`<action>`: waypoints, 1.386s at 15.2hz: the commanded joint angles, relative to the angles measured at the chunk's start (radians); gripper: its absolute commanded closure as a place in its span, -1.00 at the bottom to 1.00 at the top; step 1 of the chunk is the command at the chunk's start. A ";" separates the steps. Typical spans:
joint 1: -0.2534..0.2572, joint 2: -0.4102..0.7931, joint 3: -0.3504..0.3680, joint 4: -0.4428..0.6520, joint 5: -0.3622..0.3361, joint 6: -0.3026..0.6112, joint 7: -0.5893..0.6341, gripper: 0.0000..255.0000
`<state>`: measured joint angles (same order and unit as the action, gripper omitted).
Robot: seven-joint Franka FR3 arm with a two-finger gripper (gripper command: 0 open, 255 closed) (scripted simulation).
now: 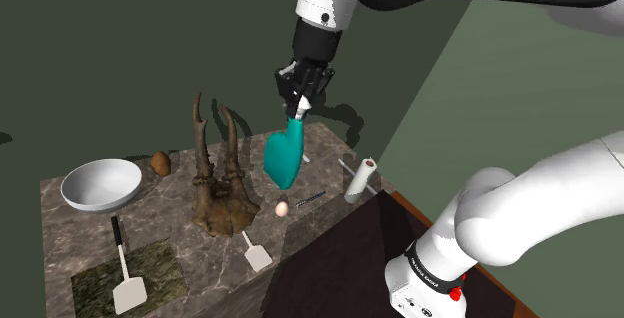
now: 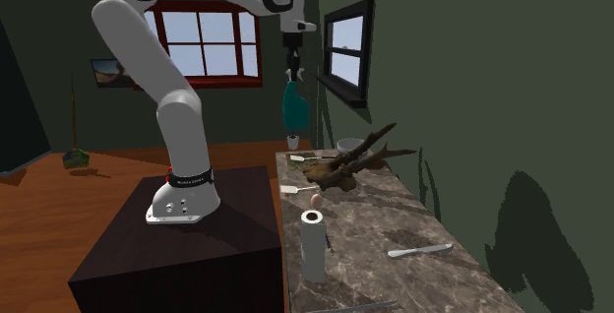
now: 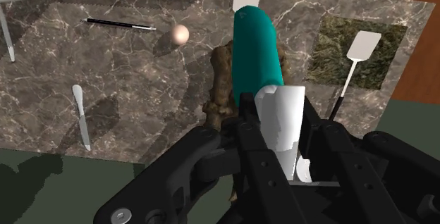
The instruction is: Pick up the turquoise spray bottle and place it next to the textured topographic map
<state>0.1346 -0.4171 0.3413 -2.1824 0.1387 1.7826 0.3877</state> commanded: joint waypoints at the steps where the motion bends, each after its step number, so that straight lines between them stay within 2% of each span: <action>1: 0.008 0.052 0.041 0.053 -0.001 0.002 0.055 1.00; 7: 0.033 0.223 0.155 0.219 -0.044 0.007 0.218 1.00; 12: 0.074 0.410 0.244 0.405 -0.134 -0.012 0.375 1.00; 21: 0.077 0.419 0.243 0.293 -0.139 0.107 0.379 1.00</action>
<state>0.2116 -0.0009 0.5840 -1.8774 0.0018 1.8745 0.7651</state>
